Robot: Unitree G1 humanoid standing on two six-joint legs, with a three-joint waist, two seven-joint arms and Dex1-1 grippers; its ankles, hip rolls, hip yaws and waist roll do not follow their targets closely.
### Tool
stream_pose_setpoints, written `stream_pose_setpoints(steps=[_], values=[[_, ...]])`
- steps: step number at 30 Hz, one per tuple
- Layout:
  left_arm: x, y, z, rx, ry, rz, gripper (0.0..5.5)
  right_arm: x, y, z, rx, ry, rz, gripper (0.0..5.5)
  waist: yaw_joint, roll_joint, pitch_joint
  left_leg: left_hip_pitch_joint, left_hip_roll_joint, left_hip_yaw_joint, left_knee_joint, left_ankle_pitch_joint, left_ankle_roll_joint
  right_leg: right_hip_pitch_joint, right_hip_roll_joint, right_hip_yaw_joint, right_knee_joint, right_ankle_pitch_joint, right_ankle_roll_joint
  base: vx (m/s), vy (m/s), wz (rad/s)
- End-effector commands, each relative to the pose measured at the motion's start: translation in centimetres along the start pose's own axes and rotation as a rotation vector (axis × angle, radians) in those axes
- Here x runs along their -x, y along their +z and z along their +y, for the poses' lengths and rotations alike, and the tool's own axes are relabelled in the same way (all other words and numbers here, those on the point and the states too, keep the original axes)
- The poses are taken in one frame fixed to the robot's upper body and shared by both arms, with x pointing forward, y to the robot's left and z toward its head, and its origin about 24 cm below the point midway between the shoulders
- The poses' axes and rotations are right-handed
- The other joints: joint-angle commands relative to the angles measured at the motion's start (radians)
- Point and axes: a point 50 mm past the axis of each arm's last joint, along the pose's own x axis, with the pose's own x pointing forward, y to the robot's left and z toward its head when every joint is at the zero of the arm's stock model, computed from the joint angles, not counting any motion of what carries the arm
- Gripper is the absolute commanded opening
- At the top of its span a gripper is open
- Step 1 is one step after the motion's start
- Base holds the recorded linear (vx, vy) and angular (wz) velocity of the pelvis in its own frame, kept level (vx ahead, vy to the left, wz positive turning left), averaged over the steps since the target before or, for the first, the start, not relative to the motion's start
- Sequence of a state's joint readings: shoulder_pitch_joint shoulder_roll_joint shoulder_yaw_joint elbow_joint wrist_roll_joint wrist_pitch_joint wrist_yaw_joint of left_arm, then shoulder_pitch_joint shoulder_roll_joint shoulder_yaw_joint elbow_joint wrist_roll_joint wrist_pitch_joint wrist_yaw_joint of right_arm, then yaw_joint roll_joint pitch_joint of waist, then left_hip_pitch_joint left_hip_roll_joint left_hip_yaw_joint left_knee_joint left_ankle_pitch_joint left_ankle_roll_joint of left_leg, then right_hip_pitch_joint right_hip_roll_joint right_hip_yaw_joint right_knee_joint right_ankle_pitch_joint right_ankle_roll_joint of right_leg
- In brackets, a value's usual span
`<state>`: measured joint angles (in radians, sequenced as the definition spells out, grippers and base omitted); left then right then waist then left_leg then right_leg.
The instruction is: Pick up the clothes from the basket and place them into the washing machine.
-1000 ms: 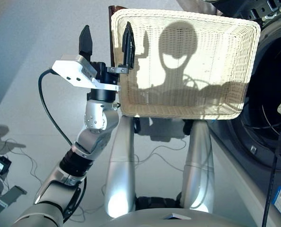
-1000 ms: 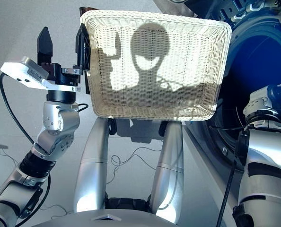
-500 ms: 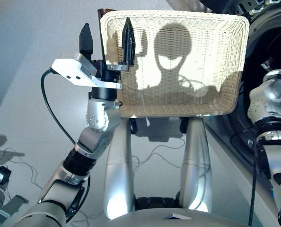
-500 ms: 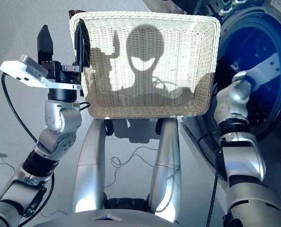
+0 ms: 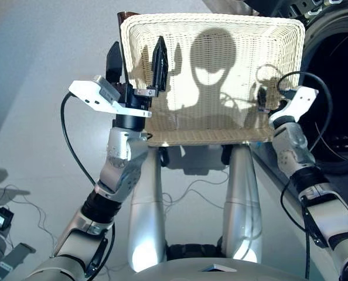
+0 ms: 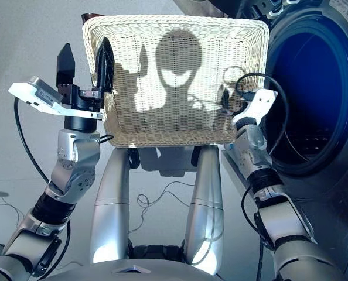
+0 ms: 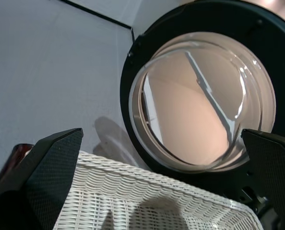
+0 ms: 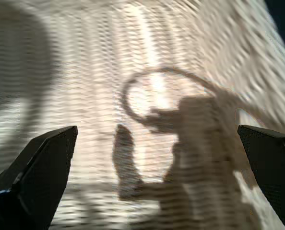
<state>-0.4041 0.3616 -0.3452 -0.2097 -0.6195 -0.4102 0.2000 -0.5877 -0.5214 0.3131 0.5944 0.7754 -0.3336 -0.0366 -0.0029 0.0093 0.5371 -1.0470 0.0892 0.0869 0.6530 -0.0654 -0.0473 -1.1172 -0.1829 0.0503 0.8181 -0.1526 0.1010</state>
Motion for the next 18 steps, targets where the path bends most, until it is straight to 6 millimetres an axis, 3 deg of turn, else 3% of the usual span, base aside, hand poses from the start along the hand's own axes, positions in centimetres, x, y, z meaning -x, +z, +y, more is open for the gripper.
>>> stream_pose_setpoints(steps=[1, 7, 10, 11, 12, 13, 18], values=[[0.3, 0.7, 0.8, 0.032, 0.016, -0.066, 5.5, 0.6, 2.5, 1.5, 0.062, 0.077, -0.176, 5.5, -0.002, -0.001, -0.017, 0.083, 0.009, 0.011, -0.032, -0.014, -0.031, 0.093, 0.018, -0.017, -0.161, 0.115, 0.023, 0.0, 0.0, 0.0], [2.3, -2.1, 3.9, -0.092, 0.097, 0.089, 5.5, 3.4, 2.4, 2.8, 0.024, 0.116, -0.26, 5.5, -0.025, 0.005, -0.017, 0.306, -0.017, 0.036, -0.243, 0.05, -0.036, 0.301, 0.011, -0.035, -0.356, 0.181, 0.054, 0.086, 0.007, -0.034], [4.0, -4.1, 5.4, -0.165, 0.091, 0.214, 5.5, 4.3, 1.2, 2.3, 0.048, 0.088, -0.224, 5.5, -0.033, 0.004, -0.017, 0.443, -0.029, 0.044, -0.346, 0.075, -0.036, 0.428, 0.011, -0.043, -0.449, 0.213, 0.069, 0.126, 0.02, -0.154], [4.9, -5.0, 5.9, -0.187, 0.105, 0.271, 5.5, 4.6, 0.8, 2.1, 0.046, 0.08, -0.213, 5.5, -0.034, 0.004, -0.017, 0.491, -0.035, 0.047, -0.377, 0.08, -0.038, 0.473, 0.008, -0.046, -0.478, 0.224, 0.076, 0.218, 0.017, -0.104], [7.0, -6.5, 7.0, -0.225, 0.124, 0.383, 5.5, 5.7, -0.7, 1.3, 0.057, 0.058, -0.147, 5.5, -0.036, 0.006, -0.031, 0.573, -0.043, 0.049, -0.432, 0.09, -0.043, 0.555, 0.004, -0.054, -0.528, 0.236, 0.087, 0.164, 0.011, -0.14], [7.0, -6.5, 7.0, -0.225, 0.124, 0.383, 5.5, 5.7, -0.7, 1.3, 0.057, 0.058, -0.147, 5.5, -0.036, 0.006, -0.032, 0.573, -0.043, 0.049, -0.437, 0.095, -0.043, 0.555, 0.004, -0.054, -0.533, 0.24, 0.087, 0.175, 0.002, -0.176], [14.1, -10.2, 9.4, -0.285, 0.174, 0.725, 5.5, 8.8, -5.8, -0.5, 0.108, 0.047, 0.104, 5.5, -0.028, 0.002, -0.111, 0.738, -0.042, 0.052, -0.541, 0.12, -0.054, 0.737, 0.0, -0.076, -0.643, 0.261, 0.1, 0.18, 0.002, -0.05]])
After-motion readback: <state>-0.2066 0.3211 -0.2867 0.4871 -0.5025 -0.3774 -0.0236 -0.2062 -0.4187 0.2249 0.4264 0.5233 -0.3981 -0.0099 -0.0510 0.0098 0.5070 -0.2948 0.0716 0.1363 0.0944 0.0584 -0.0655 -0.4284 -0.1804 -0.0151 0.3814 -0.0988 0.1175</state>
